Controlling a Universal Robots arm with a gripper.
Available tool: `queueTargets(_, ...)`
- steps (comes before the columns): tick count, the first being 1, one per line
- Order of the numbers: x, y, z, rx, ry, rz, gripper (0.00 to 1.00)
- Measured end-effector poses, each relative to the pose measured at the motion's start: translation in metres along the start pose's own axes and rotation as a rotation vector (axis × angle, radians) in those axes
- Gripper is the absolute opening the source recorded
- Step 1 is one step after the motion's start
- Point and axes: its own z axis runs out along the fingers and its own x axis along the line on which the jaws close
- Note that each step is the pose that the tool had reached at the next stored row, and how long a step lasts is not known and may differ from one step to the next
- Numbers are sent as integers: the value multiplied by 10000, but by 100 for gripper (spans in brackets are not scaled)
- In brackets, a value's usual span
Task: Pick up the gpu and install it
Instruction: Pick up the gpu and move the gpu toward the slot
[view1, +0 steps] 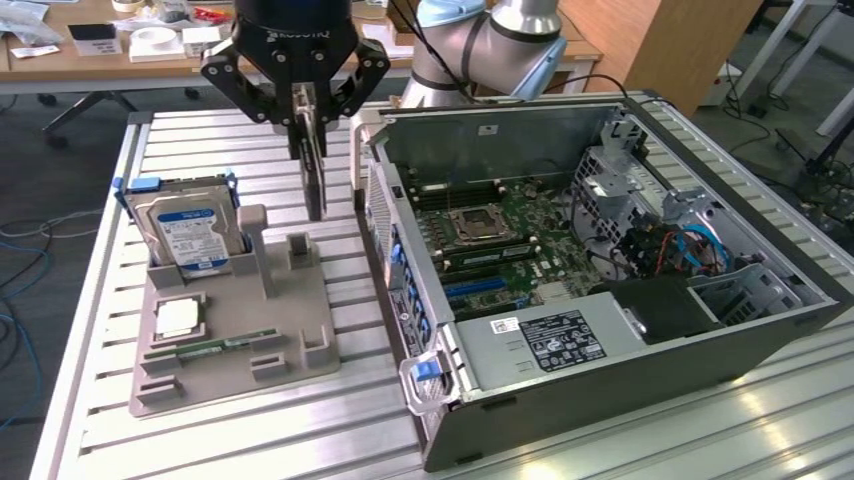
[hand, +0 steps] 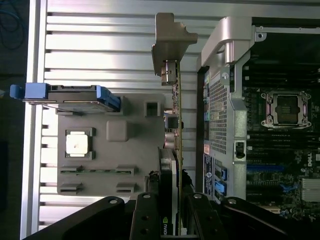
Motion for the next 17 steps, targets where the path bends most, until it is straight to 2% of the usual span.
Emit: queueTargets(17, -246, 1, 0, 0, 0, 0, 27)
